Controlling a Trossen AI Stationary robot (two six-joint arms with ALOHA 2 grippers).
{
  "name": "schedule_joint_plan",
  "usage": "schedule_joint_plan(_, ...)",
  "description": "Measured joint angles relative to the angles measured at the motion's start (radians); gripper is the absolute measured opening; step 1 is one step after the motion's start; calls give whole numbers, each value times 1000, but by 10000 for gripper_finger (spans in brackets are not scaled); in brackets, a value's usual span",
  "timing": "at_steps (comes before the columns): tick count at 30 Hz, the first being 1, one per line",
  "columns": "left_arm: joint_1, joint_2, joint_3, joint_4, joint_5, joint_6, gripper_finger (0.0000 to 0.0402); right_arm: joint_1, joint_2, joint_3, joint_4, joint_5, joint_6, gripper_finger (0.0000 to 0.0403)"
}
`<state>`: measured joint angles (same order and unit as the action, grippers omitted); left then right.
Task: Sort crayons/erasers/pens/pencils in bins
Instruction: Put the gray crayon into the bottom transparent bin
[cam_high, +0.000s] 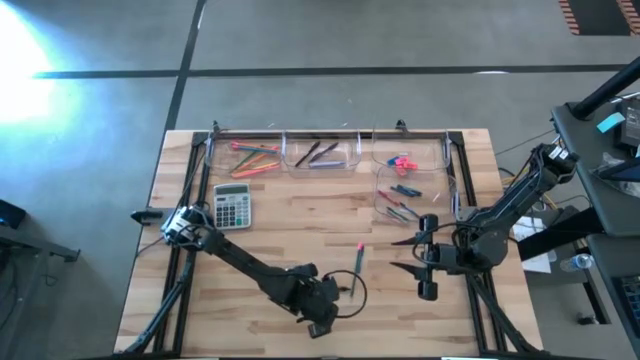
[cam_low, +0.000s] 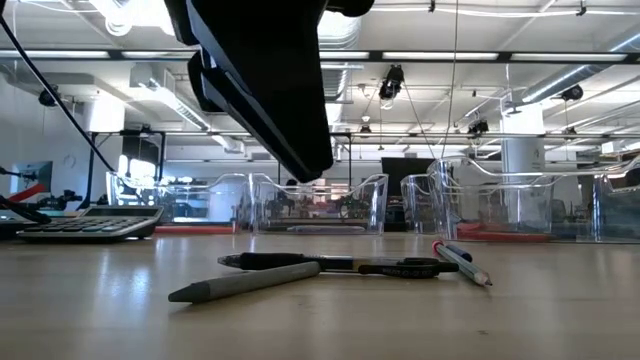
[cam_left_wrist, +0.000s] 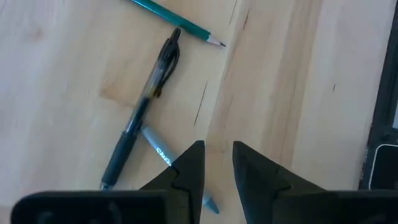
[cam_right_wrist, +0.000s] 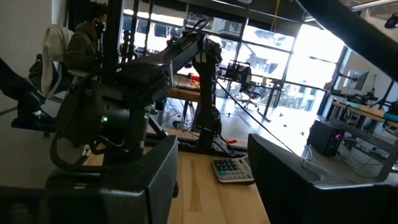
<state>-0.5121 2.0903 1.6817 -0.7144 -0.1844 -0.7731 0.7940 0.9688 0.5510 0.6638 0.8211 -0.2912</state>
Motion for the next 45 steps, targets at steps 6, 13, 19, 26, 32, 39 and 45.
schedule_joint_plan(6, 1, 0, -2, -11, 66, 3, 93, 0, 0, 0, 0, 0, -8, 187)
schedule_joint_plan(13, 0, 4, -2, -11, 74, 20, 180, 0, 0, 0, 0, 1, -15, 187)
schedule_joint_plan(19, 0, 36, -3, -42, 74, -50, 251, 0, 0, 0, 0, 1, -14, 187)
schedule_joint_plan(26, 0, 68, -4, -163, 71, -161, 269, 0, 0, 0, -1, 10, -15, 187)
schedule_joint_plan(32, 0, 68, -5, -160, 66, -164, 270, 0, 0, 0, 0, 10, -15, 187)
schedule_joint_plan(39, -1, 82, -6, -161, 79, -164, 270, 0, 0, 0, 0, 10, -15, 187)
schedule_joint_plan(45, -2, 114, -2, -173, 112, -155, 270, 0, 0, 0, 0, 16, -15, 187)
